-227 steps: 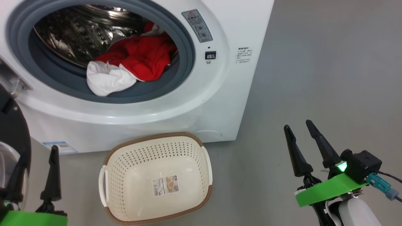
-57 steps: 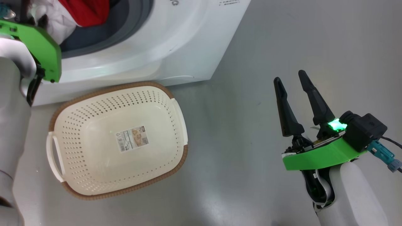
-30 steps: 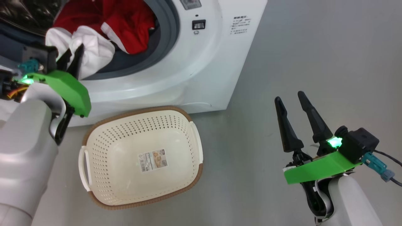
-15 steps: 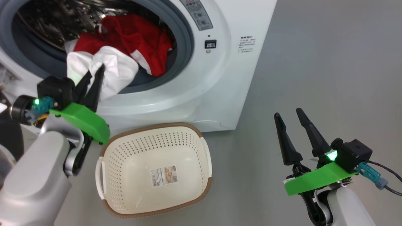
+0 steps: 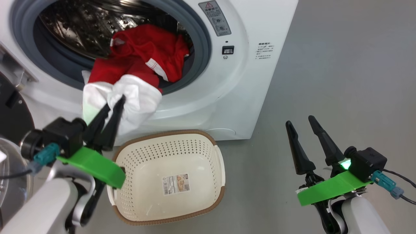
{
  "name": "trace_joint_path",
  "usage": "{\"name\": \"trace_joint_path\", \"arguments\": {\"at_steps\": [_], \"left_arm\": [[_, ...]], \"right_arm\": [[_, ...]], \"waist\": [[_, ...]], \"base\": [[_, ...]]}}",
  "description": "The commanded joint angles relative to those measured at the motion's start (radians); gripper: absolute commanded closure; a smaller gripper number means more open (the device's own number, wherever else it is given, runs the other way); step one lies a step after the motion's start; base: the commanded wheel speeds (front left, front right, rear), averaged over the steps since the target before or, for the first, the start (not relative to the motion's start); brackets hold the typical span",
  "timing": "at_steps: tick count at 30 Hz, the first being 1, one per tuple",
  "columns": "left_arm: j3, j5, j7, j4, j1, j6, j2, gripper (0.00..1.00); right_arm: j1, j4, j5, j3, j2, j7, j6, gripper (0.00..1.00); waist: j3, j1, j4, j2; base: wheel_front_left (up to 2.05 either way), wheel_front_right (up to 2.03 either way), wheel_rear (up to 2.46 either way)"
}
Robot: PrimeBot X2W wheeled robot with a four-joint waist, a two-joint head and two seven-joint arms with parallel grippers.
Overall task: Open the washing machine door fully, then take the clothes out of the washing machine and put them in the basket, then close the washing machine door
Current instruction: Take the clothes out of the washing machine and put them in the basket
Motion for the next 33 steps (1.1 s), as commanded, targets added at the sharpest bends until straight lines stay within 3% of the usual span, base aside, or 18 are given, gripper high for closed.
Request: {"name": "trace_joint_path", "arguments": {"at_steps": [1,12,19,25,33], "left_arm": [[0.046,-0.006,0.003,-0.056,0.003,0.016,0.05,1.0],[0.098,-0.001,-0.024,-0.268,0.086,0.083,0.122,1.0],[0.124,0.007,0.022,-0.391,0.096,0.13,0.171,1.0],[0.107,-0.005,-0.002,-0.353,0.129,0.125,0.15,1.0],[0.073,-0.031,-0.099,-0.163,0.164,0.063,0.082,1.0]], "right_arm": [[0.004,-0.031,0.003,0.027,0.003,-0.005,0.002,0.0],[0.007,-0.047,-0.007,0.006,0.008,-0.005,0.002,0.0],[0.0,-0.032,-0.007,0.011,0.013,-0.005,0.002,0.0],[-0.001,-0.034,-0.006,0.016,0.014,-0.005,0.002,0.0],[-0.006,-0.033,-0.005,0.019,0.015,-0.005,0.002,0.0]], "waist": [[0.008,0.0,-0.002,0.0],[0.037,0.0,-0.01,0.0],[0.024,0.0,-0.003,0.0],[0.028,0.0,-0.007,0.0],[0.039,0.0,-0.017,0.0]], "base": [[0.0,0.0,0.0],[0.0,0.0,0.0],[0.0,0.0,0.0],[0.0,0.0,0.0],[0.0,0.0,0.0]]}}
